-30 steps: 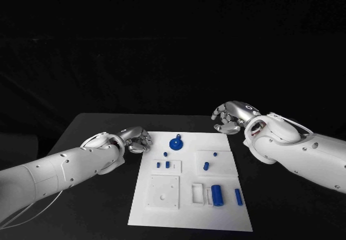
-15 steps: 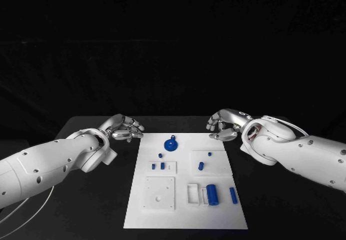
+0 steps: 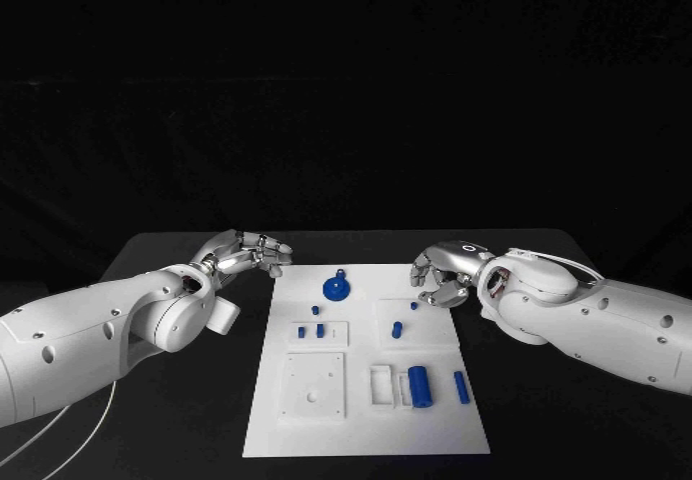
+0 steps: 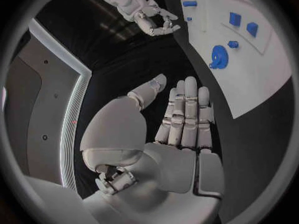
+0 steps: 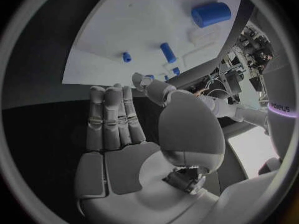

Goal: Assemble the parts on the task board

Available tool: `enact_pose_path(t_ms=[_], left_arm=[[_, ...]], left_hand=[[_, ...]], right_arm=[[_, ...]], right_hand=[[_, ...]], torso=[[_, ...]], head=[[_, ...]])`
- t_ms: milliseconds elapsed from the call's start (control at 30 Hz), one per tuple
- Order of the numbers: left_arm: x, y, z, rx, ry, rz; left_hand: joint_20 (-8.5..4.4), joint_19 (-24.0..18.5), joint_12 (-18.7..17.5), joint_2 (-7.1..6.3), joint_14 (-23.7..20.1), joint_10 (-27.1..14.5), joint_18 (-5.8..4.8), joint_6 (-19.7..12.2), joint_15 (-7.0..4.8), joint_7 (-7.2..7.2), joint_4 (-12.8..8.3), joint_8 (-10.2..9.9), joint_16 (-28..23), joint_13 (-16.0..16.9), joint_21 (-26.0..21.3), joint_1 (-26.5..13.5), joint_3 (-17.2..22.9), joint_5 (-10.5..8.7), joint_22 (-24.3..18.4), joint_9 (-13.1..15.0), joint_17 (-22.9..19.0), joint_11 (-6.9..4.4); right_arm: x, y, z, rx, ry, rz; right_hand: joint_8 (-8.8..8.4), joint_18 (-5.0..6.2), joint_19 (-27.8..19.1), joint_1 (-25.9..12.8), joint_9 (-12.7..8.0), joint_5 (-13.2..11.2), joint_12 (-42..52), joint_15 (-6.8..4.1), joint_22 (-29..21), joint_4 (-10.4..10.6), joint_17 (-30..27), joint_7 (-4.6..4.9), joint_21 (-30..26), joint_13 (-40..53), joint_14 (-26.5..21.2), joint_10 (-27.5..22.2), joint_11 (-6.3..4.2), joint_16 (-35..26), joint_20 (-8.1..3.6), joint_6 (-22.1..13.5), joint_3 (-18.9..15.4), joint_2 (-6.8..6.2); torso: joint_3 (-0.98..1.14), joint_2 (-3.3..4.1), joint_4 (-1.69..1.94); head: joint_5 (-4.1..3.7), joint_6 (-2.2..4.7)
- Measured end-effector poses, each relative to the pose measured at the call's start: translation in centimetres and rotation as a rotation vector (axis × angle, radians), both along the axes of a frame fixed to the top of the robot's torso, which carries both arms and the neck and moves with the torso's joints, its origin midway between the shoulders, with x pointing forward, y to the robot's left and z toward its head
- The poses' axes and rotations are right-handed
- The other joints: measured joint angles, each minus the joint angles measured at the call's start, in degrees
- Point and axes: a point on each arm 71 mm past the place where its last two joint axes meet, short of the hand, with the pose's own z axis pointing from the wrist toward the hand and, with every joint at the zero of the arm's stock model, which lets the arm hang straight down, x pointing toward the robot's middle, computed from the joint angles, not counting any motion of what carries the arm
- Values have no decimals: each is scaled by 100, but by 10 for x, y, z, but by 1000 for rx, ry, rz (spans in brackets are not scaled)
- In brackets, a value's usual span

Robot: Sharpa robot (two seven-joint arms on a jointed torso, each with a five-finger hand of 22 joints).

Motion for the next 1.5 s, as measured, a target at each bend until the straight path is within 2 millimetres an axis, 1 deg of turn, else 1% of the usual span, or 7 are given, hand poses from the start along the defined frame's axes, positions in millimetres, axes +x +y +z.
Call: enact_pose_path(t_ms=[133, 200, 300, 667, 767, 1200, 1500], left_arm=[[-1, -1, 0, -39, 13, -8], [-1, -1, 0, -49, 16, -11], [-1, -1, 1, -62, 19, -14], [-2, -4, 1, -88, 25, -30], [-2, -4, 1, -92, 26, -33], [-3, -5, 1, -99, 30, -42], [-3, -4, 1, -101, 33, -46]], left_hand=[[332, -467, 0, 0, -505, -91, -43, -63, 345, 32, 17, 0, -682, -80, -284, 0, -67, 22, -48, 0, -190, 34], [436, -584, 0, 3, -624, -98, -44, -72, 446, 30, 13, 0, -886, -112, -349, 2, -83, 22, -48, 0, -238, 41], [511, -659, 0, 27, -710, -98, -47, -72, 532, 30, 22, 0, -1052, -146, -381, 27, -104, 22, -48, -1, -274, 41], [517, -664, 0, 31, -712, -129, -47, -91, 534, 50, 22, 0, -1109, -175, -381, 31, -104, 22, -40, -1, -275, 51], [517, -664, 0, 31, -712, -142, -47, -93, 534, 51, 36, 0, -1131, -186, -381, 31, -118, 22, -34, -1, -275, 46], [517, -664, 0, 31, -710, -159, -49, -113, 532, 71, 20, 0, -1175, -206, -381, 31, -133, 22, -35, -2, -275, 62], [517, -664, 0, 31, -710, -159, -49, -113, 532, 71, 20, 0, -1175, -212, -403, 32, -133, 22, -35, -7, -269, 62]], right_arm=[[-2, 3, -6, -34, 9, 18], [-2, 4, -8, -45, 10, 23], [-2, 5, -12, -64, 10, 25], [-3, 12, -22, -110, 0, 39], [-2, 14, -23, -115, -7, 39], [-2, 17, -31, -139, -11, 34], [-1, 19, -33, -153, -16, 31]], right_hand=[[33, -1, 2, 22, -10, 22, -84, -12, 9, -24, -19, -28, -26, -74, 29, 67, -7, 0, -1, 28, -24, 23], [33, -2, 31, 22, -21, 22, -144, -12, 16, -56, -34, -29, -38, -119, 32, 83, -6, 0, -11, 29, -56, 23], [33, -3, 41, -4, -28, 22, -191, -12, 16, -49, -45, -29, -39, -161, 33, 96, -17, 0, -20, 29, -80, 49], [33, -8, 51, -10, -49, 22, -273, -12, 15, -64, -62, -22, -72, -256, 50, 155, -56, 0, -12, 58, -94, 55], [33, -14, 50, -10, -56, 22, -311, -12, 15, -62, -69, -30, -72, -281, 51, 186, -31, 0, -12, 67, -93, 55], [33, -19, 91, -10, -79, -89, -378, -10, 38, 40, -84, -45, -103, -344, 52, 394, -90, 38, -11, 95, 58, 54], [33, -20, 101, 9, -86, -99, -378, -68, 38, 40, -85, -44, -103, -312, 48, 457, -132, 38, -1, 119, 89, 72]], torso=[[0, 3, -1], [-1, 4, -2], [0, 5, -1], [0, 7, -3], [0, 7, -2], [-4, 7, 0], [-4, 5, -2]], head=[[-1, -10], [0, -14], [1, -21], [25, -45], [26, -46], [30, -76], [34, -91]])
